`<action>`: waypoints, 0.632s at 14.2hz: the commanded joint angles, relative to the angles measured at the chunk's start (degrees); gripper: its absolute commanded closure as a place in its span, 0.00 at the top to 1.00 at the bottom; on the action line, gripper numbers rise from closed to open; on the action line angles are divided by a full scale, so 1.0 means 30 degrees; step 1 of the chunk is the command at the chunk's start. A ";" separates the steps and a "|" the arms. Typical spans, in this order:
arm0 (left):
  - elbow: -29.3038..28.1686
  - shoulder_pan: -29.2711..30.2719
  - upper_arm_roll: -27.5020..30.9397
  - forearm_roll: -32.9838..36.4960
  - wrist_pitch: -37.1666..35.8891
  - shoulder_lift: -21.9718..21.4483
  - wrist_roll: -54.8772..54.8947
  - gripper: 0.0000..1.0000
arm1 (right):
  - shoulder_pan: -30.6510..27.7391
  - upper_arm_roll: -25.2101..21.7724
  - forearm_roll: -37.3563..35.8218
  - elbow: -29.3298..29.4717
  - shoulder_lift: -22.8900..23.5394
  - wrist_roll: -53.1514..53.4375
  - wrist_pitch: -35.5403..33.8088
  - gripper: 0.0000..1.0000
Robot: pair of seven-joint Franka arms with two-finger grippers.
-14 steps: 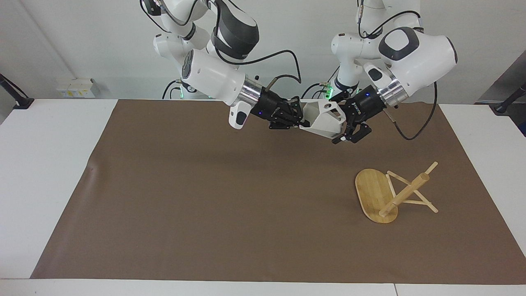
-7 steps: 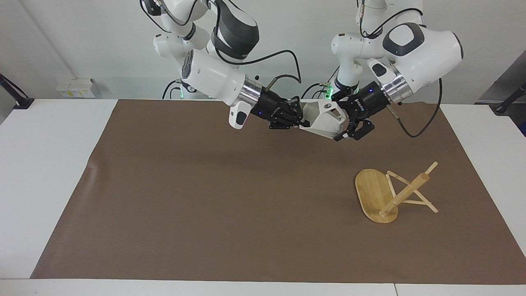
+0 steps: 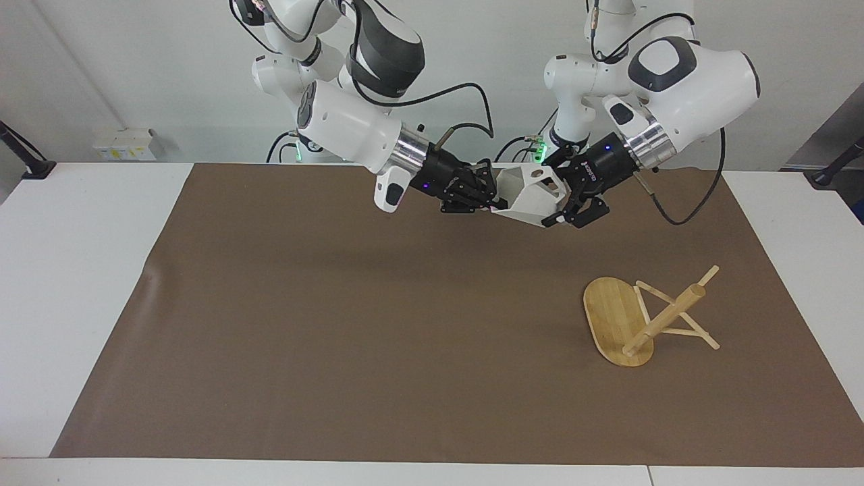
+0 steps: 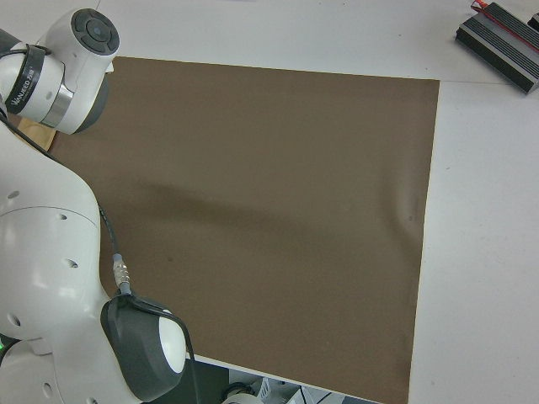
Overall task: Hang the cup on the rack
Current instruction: 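Reach the left gripper to the cup and grasp it beside the right gripper, then open the right gripper and withdraw it while the left gripper holds the cup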
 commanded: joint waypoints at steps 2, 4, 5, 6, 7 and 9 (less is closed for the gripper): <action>0.0082 -0.0057 0.0064 -0.0292 -0.0036 -0.0102 -0.0755 0.00 | -0.0075 0.0149 0.0118 -0.0370 -0.0342 0.0474 0.0246 0.00; 0.0053 -0.0057 0.0093 -0.0292 -0.0007 -0.0131 -0.1515 0.00 | -0.0074 0.0149 0.0118 -0.0370 -0.0342 0.0855 0.0246 0.00; 0.0053 -0.0028 0.0094 -0.0234 -0.0007 -0.0103 -0.1780 0.00 | -0.0074 0.0149 0.0118 -0.0370 -0.0371 0.0856 0.0246 0.16; 0.0053 0.0060 0.0123 -0.0176 -0.0007 -0.0102 -0.1841 0.00 | -0.0074 0.0149 0.0089 -0.0370 -0.0371 0.0885 0.0275 0.22; 0.0053 0.0119 0.0123 -0.0146 -0.0007 -0.0102 -0.1870 0.00 | -0.0074 0.0149 0.0089 -0.0370 -0.0371 0.0885 0.0276 0.38; 0.0053 0.0178 0.0123 -0.0116 -0.0036 -0.0102 -0.1958 0.00 | -0.0045 0.0090 0.0031 -0.0370 -0.0401 0.0682 0.0334 1.00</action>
